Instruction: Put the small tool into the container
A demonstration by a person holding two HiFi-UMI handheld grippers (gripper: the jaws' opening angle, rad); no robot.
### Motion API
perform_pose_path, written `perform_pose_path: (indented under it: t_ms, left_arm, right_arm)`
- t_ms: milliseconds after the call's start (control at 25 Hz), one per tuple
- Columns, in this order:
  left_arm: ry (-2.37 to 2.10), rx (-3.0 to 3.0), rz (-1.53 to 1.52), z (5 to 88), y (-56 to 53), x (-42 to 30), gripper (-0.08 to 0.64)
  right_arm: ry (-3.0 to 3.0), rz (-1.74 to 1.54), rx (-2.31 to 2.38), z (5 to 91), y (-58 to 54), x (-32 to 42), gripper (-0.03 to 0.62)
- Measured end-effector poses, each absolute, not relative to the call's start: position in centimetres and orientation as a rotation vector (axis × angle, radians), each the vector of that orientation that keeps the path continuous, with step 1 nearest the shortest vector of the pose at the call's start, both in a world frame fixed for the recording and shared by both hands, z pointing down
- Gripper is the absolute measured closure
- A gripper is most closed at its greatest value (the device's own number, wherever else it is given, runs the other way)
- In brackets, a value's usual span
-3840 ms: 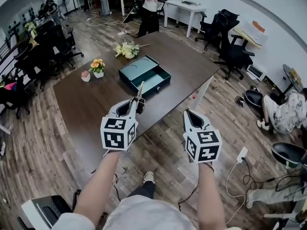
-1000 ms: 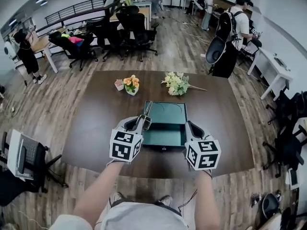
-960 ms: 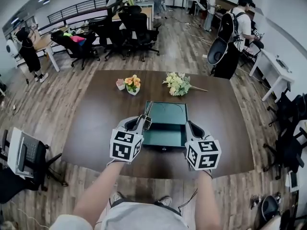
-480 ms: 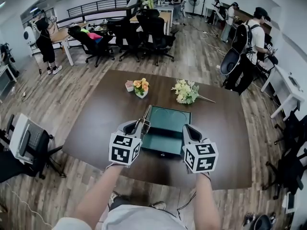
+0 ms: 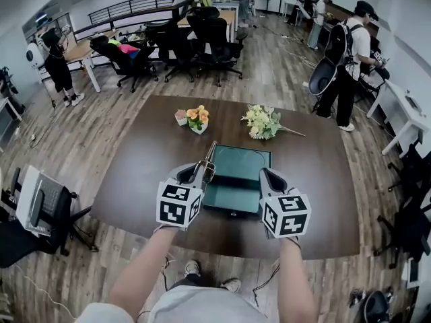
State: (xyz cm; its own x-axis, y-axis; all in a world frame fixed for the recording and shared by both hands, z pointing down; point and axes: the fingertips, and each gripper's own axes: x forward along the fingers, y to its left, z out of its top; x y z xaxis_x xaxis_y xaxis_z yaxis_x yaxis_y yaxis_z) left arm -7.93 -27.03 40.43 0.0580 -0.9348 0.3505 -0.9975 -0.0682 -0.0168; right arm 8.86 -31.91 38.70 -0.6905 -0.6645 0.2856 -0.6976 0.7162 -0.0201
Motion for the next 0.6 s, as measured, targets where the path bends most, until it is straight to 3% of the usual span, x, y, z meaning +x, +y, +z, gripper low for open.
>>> perform_pose_path:
  t_ms: [600]
  left_arm:
    - [-1.859, 2.210, 0.465, 41.4, -29.1, -8.2, 0.563]
  right_arm:
    - [-2.609, 0.221, 1.192, 39.6, -32.3, 8.9, 0.588]
